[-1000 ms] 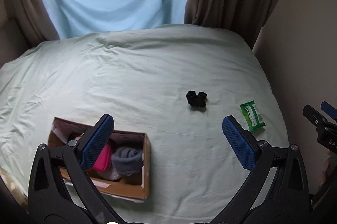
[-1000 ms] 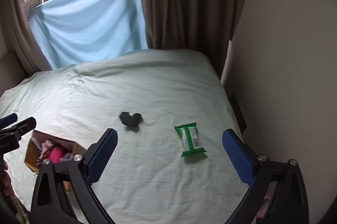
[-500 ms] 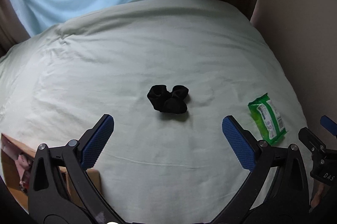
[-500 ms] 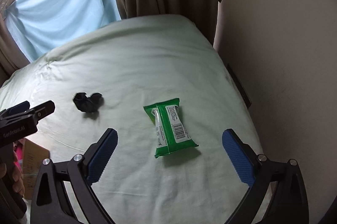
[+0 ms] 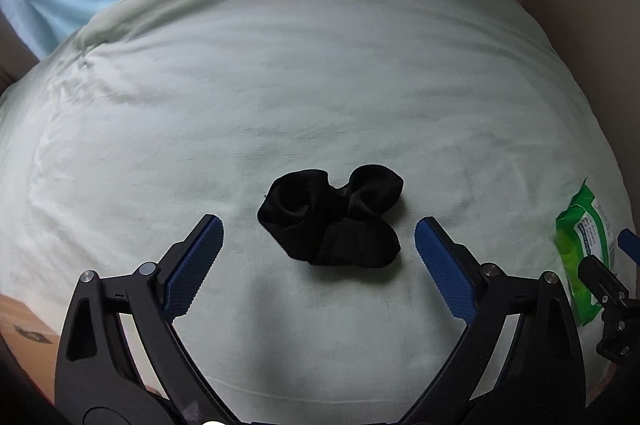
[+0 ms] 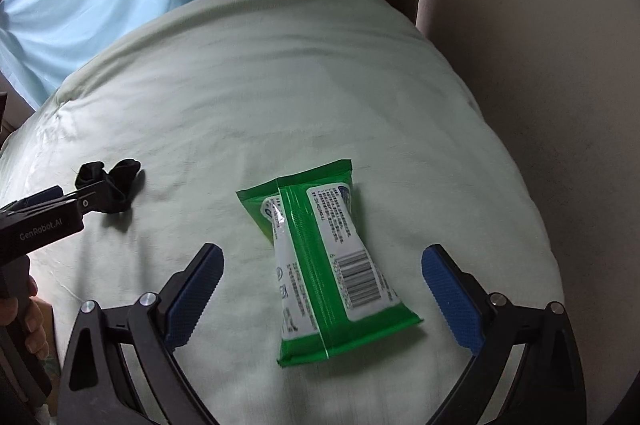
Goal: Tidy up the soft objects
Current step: 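Grasp the black scrunchie with the left tool while the right tool grasps the green wipes, then carry the scrunchie and wipes packet over the box with both tools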
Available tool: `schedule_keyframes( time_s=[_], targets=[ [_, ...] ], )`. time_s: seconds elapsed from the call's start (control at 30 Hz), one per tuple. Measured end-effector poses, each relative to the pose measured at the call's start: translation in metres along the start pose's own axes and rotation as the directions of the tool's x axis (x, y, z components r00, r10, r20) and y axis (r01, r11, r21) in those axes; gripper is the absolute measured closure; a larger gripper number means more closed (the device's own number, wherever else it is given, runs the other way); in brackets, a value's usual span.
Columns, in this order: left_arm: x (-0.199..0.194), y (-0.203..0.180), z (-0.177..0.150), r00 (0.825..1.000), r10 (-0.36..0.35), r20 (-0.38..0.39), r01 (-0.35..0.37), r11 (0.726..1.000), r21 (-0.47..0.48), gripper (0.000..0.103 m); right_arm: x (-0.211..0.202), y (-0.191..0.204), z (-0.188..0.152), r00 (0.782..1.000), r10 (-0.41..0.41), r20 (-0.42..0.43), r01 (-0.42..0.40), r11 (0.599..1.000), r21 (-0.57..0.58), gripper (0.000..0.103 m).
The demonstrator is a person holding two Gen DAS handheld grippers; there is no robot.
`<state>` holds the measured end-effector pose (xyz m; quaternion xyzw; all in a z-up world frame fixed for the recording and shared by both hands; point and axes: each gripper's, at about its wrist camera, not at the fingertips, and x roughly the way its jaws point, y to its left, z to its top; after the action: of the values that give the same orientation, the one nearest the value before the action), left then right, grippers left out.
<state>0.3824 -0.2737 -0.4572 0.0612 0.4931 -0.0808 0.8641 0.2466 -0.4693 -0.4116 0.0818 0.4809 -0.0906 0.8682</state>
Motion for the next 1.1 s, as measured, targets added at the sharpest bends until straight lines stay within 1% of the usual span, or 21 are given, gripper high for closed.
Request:
schedule_keyframes(
  time_s=[0.03,0.1,0.13,0.17,0.2,0.23,0.27,0.3,0.33,0.37,0.4,0.43,0.47,0.57,0.7,0.87,1.03,1.1],
  targets=[
    [0.005,-0.001,0.001,1.0,-0.002,-0.003,0.002,1.0,0.008,0.011,0.005,0.0,0.001,1.0,0.003,-0.006,-0.003,1.0,0.0,0.004],
    [0.015,-0.003,0.003,1.0,-0.004,-0.018,0.004,1.0,0.024,0.028,0.012,0.001,0.001,1.0,0.002,-0.013,-0.002,1.0,-0.009,0.004],
    [0.02,-0.004,0.004,1.0,-0.001,-0.03,0.002,1.0,0.029,0.033,0.015,0.001,0.002,1.0,0.001,-0.017,-0.001,1.0,-0.016,0.005],
    [0.025,-0.004,0.004,0.999,-0.001,-0.037,0.002,1.0,0.031,0.043,0.018,0.002,0.002,1.0,0.001,-0.022,-0.001,1.0,-0.024,0.007],
    [0.026,-0.005,0.002,0.999,-0.004,-0.041,0.005,0.999,0.032,0.05,0.021,0.003,0.003,1.0,0.003,-0.028,-0.003,1.0,-0.03,0.013],
    [0.028,-0.004,0.002,0.999,-0.015,-0.047,0.016,0.999,0.031,0.054,0.024,0.004,0.003,0.999,0.006,-0.037,-0.007,0.999,-0.033,0.016],
    [0.029,-0.003,0.002,0.998,-0.03,-0.049,0.031,0.999,0.03,0.06,0.027,0.005,0.003,0.999,0.009,-0.046,-0.01,0.999,-0.035,0.02],
    [0.03,-0.003,0.002,0.998,-0.037,-0.049,0.039,0.999,0.031,0.063,0.029,0.006,0.003,0.999,0.012,-0.051,-0.014,0.999,-0.035,0.025],
    [0.029,-0.003,0.002,0.998,-0.04,-0.045,0.041,0.998,0.037,0.064,0.03,0.007,0.003,0.998,0.015,-0.054,-0.017,0.999,-0.036,0.026],
    [0.029,-0.002,0.002,0.998,-0.041,-0.043,0.043,0.998,0.042,0.069,0.031,0.008,0.003,0.998,0.011,-0.055,-0.013,0.999,-0.04,0.031],
    [0.028,-0.002,0.002,0.998,-0.047,-0.043,0.049,0.998,0.046,0.073,0.031,0.01,0.003,0.998,0.008,-0.055,-0.01,0.999,-0.045,0.038],
    [0.027,-0.002,0.002,0.998,-0.052,-0.045,0.054,0.997,0.048,0.074,0.032,0.011,0.003,0.998,0.006,-0.059,-0.009,0.999,-0.049,0.043],
    [0.026,-0.001,0.002,0.997,-0.056,-0.043,0.058,0.997,0.05,0.076,0.031,0.013,0.002,0.998,0.004,-0.064,-0.007,0.999,-0.053,0.052],
    [0.016,0.0,0.003,0.997,-0.064,-0.035,0.066,0.997,0.047,0.077,0.029,0.017,0.0,0.998,0.007,-0.068,-0.011,0.999,-0.053,0.058],
    [-0.004,0.007,0.01,0.998,-0.069,-0.014,0.07,0.997,0.035,0.077,0.015,0.023,0.001,0.998,0.027,-0.055,-0.03,0.999,-0.043,0.059],
    [-0.045,0.006,0.023,0.997,-0.076,0.027,0.075,0.996,0.045,0.077,-0.022,0.024,0.009,0.999,0.041,-0.01,-0.041,0.999,-0.033,0.059],
    [-0.105,0.006,0.031,0.993,-0.086,0.081,0.084,0.996,0.029,0.077,-0.076,0.026,0.019,0.998,0.045,0.049,-0.044,0.999,-0.028,0.059],
    [-0.133,0.01,0.031,0.989,-0.105,0.104,0.104,0.994,0.014,0.077,-0.101,0.03,0.024,0.996,0.045,0.07,-0.043,0.998,-0.035,0.059]
  ],
)
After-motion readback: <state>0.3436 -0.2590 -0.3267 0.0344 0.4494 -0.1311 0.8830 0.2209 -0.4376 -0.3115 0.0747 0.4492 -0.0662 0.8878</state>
